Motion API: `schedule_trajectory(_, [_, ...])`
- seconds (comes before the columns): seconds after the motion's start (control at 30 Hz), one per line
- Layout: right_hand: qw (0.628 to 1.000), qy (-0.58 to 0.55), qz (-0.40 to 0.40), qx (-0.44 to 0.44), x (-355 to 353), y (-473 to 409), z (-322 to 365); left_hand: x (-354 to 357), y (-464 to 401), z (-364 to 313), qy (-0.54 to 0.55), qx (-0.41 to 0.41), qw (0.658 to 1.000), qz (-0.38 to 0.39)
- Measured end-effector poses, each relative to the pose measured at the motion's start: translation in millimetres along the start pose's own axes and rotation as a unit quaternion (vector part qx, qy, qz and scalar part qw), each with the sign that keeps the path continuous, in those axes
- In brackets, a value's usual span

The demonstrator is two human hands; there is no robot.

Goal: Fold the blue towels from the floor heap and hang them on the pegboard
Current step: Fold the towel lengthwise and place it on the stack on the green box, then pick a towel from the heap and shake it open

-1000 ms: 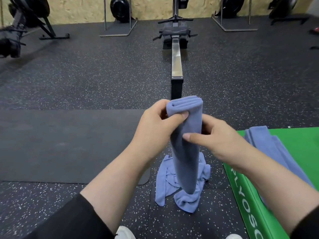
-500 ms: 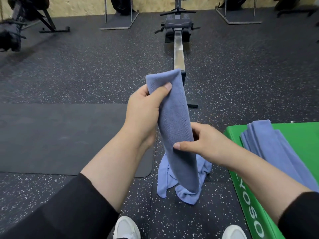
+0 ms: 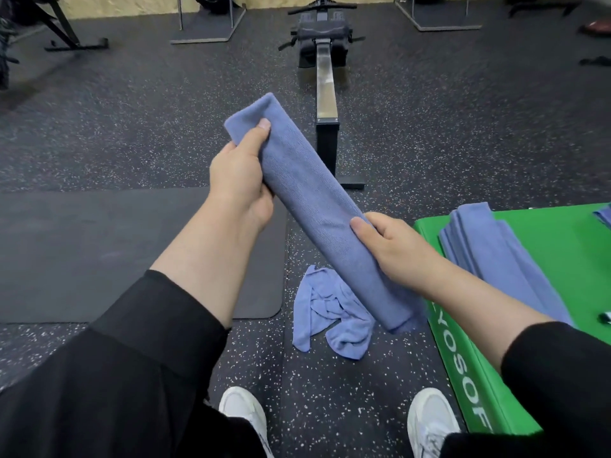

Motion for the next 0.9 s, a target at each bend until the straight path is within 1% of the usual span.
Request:
schedule_trajectory(0.07, [1.000, -0.005, -0.021, -0.004, -7, 5, -2, 4, 3, 0, 0.005, -0.004, 1.000, -0.005])
schedule_trajectory(0.13, [1.000, -0.001, -0.021, 0.002, -16, 12, -4, 8, 5, 2, 0.008, -0.013, 1.000, -0.011])
schedule_trajectory(0.27, [0.998, -0.024, 0.030, 0.051, -44, 34, -3, 19, 9, 10, 0.010, -0.039, 0.999, -0.009])
schedule_trajectory(0.33, [0.995, -0.010, 0.059, 0.080, -64, 46, -2, 28, 13, 14, 0.006, -0.048, 0.999, -0.005])
schedule_trajectory(0.4, [0.993, 0.009, 0.065, 0.098, -87, 55, -4, 36, 16, 20, 0.002, -0.056, 0.998, -0.005])
schedule_trajectory(0.47, [0.992, -0.020, 0.058, 0.112, -120, 70, -10, 51, 19, 26, -0.009, -0.059, 0.998, 0.005])
schedule_trajectory(0.53, [0.990, -0.061, 0.041, 0.123, -153, 93, -17, 72, 21, 35, -0.028, -0.064, 0.997, 0.017])
schedule_trajectory(0.6, [0.986, -0.098, 0.008, 0.133, -185, 114, -28, 100, 22, 49, -0.043, -0.080, 0.995, 0.032])
schedule_trajectory(0.67, [0.984, -0.093, -0.039, 0.145, -215, 132, -40, 137, 24, 64, -0.063, -0.099, 0.991, 0.071])
schedule_trajectory(0.77, [0.976, -0.079, -0.118, 0.168, -257, 157, -60, 205, 28, 89, -0.117, -0.118, 0.974, 0.155])
schedule_trajectory(0.83, [0.970, -0.061, -0.146, 0.186, -280, 172, -79, 248, 29, 107, -0.145, -0.127, 0.962, 0.192])
schedule_trajectory(0.9, [0.963, -0.066, -0.154, 0.212, -294, 190, -104, 282, 29, 126, -0.169, -0.125, 0.956, 0.205])
Point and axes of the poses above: each hand's wrist, its own y-axis away from the middle knuckle, its own x-axis out of the palm, z = x × y, the point moved 5 cm from there along -y, towards the middle knuckle, and after that the axes turned 13 degrees about -y, right-handed, at the moved point
